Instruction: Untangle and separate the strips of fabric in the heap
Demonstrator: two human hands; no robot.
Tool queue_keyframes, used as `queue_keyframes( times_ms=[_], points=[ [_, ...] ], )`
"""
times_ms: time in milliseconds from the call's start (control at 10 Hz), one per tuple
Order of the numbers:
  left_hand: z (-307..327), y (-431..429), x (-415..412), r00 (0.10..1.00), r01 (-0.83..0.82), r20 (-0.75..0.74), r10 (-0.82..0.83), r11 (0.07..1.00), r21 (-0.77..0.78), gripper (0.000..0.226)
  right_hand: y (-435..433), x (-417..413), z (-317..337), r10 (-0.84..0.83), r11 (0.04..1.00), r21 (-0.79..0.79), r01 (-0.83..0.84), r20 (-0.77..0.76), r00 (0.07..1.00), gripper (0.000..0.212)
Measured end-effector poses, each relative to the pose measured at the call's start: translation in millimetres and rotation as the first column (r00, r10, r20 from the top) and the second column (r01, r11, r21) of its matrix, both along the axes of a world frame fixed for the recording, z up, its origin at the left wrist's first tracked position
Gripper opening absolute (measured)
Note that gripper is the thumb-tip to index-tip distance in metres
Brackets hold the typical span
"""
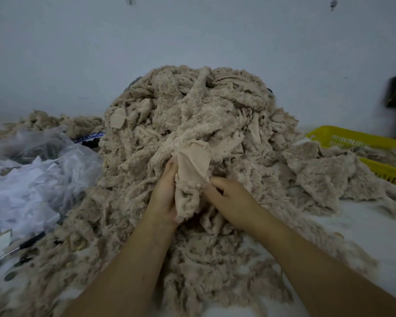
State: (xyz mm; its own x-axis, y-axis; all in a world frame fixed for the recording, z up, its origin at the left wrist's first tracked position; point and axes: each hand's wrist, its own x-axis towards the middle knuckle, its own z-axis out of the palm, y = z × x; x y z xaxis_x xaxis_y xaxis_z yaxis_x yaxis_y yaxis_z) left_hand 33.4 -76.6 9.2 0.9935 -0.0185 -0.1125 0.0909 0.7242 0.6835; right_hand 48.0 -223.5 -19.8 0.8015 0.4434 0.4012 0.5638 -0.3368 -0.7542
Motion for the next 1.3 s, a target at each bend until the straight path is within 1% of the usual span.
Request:
queue_keyframes(
  times_ms=[100,200,300,400,500,600,700,800,900,1000,1100,1200,1300],
  points=[
    [-1.9,-2.2,1.2,1.0,-0.008,-0.01,0.009,0.997,0.079,0.061,1.8,-4.8,5.7,0.011,0.999,0.048,-0.006,-0.101,0.995,0.065],
    [-11.2,-3.1,3.1,1.0,-0.028,0.003,0.029,0.927,0.373,0.037,9.6,-9.5,1.5,0.07,0.995,-0.061,-0.083,-0.179,0.981,0.056],
    [-13.8,-6.3,0.5,0.992,0.116,0.011,-0.128,0.93,0.348,0.06,7.9,-2.9,-2.2,-0.036,0.999,0.004,0.037,-0.153,0.988,0.021],
    [-23.5,-14.8,3.0,0.994,0.018,0.068,-0.087,0.738,0.675,0.057,0.6,6.8,4.9,-0.242,0.913,0.272,0.302,-0.233,0.942,0.024],
    [-31.7,-23.0,1.4,0.973,-0.071,0.135,-0.185,0.317,0.946,0.032,-13.3,17.2,10.2,-0.371,0.793,0.368,0.485,-0.338,0.865,0.05],
    [-40.4,-23.2,5.9,0.922,-0.126,0.157,-0.354,0.109,0.986,0.009,-19.1,22.1,5.8,-0.422,0.85,0.193,0.49,-0.309,0.852,0.054],
    [-43.4,-16.2,11.9,0.931,-0.205,0.165,-0.326,-0.093,0.974,0.03,-25.1,25.7,9.8,-0.431,0.786,0.308,0.536,-0.348,0.832,0.041],
    [-45.4,-10.3,16.2,0.968,-0.182,0.172,-0.185,-0.041,0.982,0.026,-49.1,35.9,24.3,-0.248,0.359,0.794,0.491,-0.426,0.87,0.038],
    [-47.3,-11.4,20.0,0.974,-0.16,0.153,-0.166,-0.028,0.987,0.024,-49.1,35.4,11.8,-0.263,0.563,0.624,0.541,-0.485,0.834,0.047],
    [-46.6,-14.8,16.4,0.962,-0.224,0.219,-0.163,-0.013,0.974,0.028,-32.2,32.2,-4.3,-0.453,0.837,0.221,0.501,-0.236,0.86,0.033],
    [-33.2,-14.5,15.8,0.967,-0.237,0.245,-0.076,0.095,0.967,0.034,-21.3,24.3,-0.8,-0.396,0.917,0.096,0.386,0.113,0.911,0.036],
    [-6.3,-1.6,24.4,0.981,-0.192,0.195,0.005,0.212,0.958,0.036,-6.9,14.0,8.6,-0.336,0.942,0.041,0.334,0.166,0.927,0.029],
    [6.2,8.3,15.4,0.965,-0.238,0.251,-0.069,0.161,0.958,0.032,8.8,-1.1,26.8,-0.277,0.945,0.194,0.263,0.051,0.959,0.026]
  ],
)
